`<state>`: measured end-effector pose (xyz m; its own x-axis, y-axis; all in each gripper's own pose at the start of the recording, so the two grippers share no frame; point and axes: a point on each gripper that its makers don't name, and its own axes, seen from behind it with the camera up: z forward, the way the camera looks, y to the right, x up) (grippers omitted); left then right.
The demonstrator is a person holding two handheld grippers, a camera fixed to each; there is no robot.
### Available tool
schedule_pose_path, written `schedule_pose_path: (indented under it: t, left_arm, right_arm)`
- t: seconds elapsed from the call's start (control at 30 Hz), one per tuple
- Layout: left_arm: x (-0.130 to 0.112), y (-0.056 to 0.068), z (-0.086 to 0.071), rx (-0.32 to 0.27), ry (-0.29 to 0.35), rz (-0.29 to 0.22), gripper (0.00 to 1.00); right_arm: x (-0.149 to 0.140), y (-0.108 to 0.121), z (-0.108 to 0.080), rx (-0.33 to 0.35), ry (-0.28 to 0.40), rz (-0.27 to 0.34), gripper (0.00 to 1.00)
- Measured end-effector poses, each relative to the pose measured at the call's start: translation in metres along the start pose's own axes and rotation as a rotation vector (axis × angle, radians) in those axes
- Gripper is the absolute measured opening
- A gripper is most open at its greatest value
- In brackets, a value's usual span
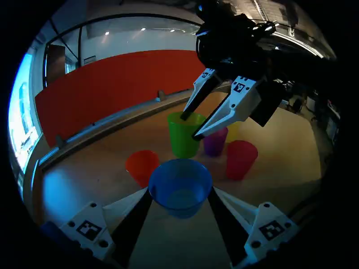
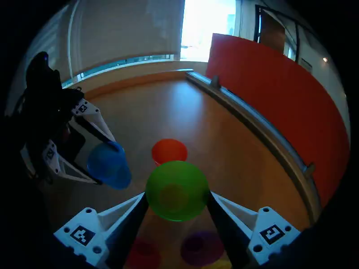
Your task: Pour water
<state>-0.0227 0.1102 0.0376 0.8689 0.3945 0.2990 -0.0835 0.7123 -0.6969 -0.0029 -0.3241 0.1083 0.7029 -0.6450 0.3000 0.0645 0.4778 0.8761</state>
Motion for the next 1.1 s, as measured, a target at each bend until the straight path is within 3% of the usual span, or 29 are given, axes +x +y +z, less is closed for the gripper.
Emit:
schedule_pose_path:
  t: [0.27, 0.6, 0.87, 1.1]
  left_arm:
    - [0.026, 0.024, -0.023, 0.012, 0.048, 0.025, 0.85]
    - [0.058, 0.054, -0.047, 0.02, 0.136, 0.03, 0.85]
    - [0.083, 0.075, -0.063, 0.02, 0.244, -0.002, 0.85]
    - [0.097, 0.089, -0.071, 0.012, 0.299, -0.031, 0.85]
  right_arm:
    - [-0.008, -0.011, -0.052, -0.039, 0.067, 0.008, 0.92]
    - [-0.039, -0.026, -0.112, -0.095, 0.097, 0.021, 0.92]
    - [-0.061, -0.035, -0.144, -0.124, 0.14, 0.061, 0.92]
    - [-0.078, -0.041, -0.161, -0.144, 0.161, 0.064, 0.92]
